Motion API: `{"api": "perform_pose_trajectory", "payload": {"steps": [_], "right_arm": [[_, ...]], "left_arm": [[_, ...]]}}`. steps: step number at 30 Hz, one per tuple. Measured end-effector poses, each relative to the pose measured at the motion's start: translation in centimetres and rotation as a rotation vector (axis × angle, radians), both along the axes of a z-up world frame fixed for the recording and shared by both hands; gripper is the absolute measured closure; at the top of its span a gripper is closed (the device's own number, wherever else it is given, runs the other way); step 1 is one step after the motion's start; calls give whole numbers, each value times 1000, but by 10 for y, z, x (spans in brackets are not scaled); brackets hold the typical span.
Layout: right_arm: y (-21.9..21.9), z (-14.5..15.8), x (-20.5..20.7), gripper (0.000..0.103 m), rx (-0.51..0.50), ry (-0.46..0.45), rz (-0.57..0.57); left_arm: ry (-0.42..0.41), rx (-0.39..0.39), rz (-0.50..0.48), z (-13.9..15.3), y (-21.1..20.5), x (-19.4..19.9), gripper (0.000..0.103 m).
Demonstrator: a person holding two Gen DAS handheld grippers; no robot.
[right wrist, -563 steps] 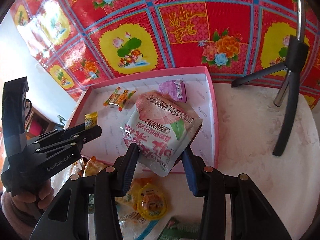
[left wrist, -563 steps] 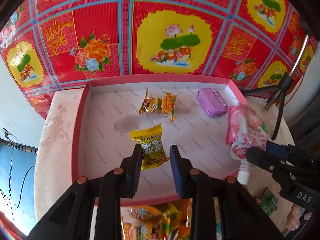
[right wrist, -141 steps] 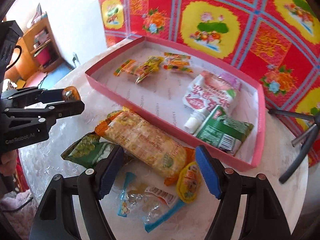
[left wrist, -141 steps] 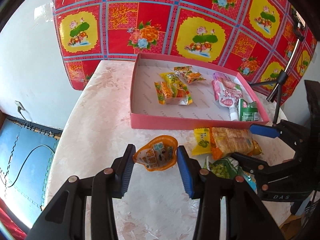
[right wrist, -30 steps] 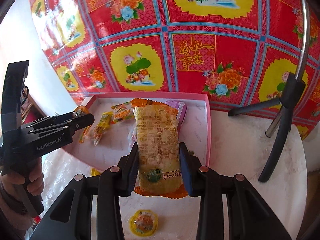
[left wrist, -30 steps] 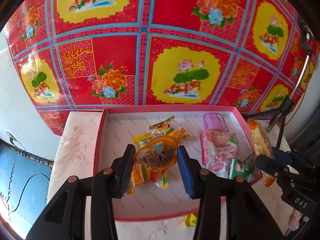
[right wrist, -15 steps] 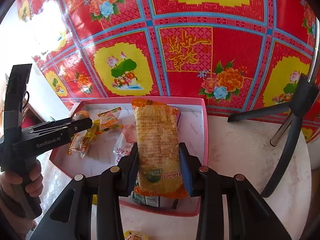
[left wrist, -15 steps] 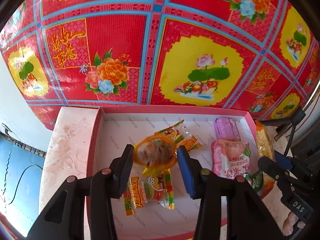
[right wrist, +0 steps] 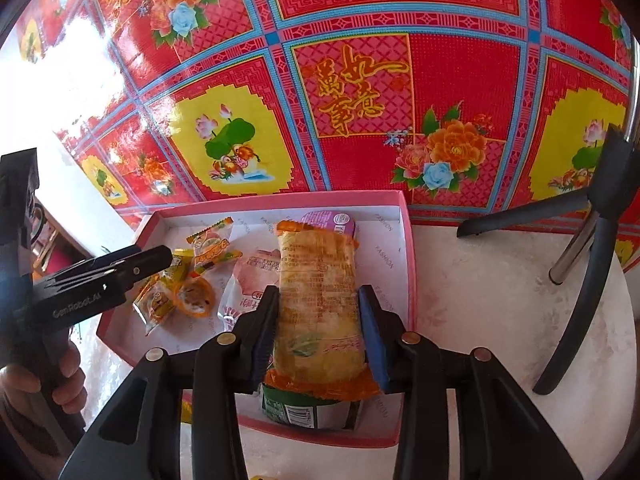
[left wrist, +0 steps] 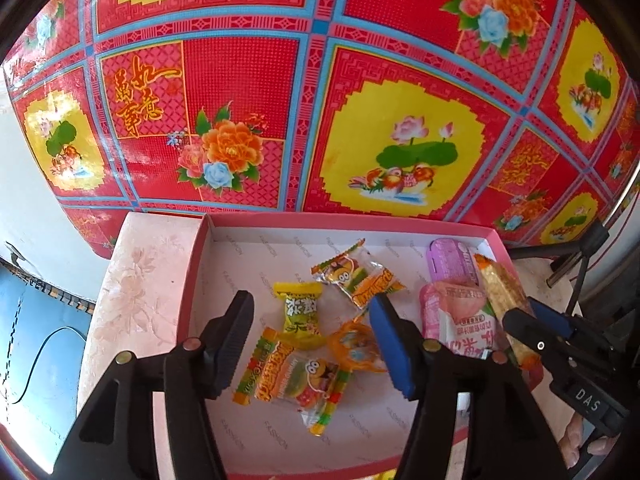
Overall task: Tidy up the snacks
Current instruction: 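Open the left tool to drop the jelly cup while the right tool releases the wafer packet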
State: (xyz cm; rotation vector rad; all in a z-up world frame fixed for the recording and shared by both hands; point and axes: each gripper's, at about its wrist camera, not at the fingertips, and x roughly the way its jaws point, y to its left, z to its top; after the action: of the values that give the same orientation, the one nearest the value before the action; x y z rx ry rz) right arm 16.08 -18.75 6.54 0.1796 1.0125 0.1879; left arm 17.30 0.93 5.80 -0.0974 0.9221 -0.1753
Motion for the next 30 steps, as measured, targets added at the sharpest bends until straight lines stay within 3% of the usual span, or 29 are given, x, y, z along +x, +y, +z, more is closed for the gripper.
{"api": "perform_pose_trajectory", "payload": {"steps": [4,16,30], "right_arm": [[0,1,-5,48,6,-10,-4],[9,17,-25,35,8,-45,27],[10,33,-56,32,19,-67,35]], "left_arm": [[6,-6,-4,5,-2,-10,40],[8,-24,-16,21,0,-38,40],[7,-22,-28,30,0,-62,40]]}}
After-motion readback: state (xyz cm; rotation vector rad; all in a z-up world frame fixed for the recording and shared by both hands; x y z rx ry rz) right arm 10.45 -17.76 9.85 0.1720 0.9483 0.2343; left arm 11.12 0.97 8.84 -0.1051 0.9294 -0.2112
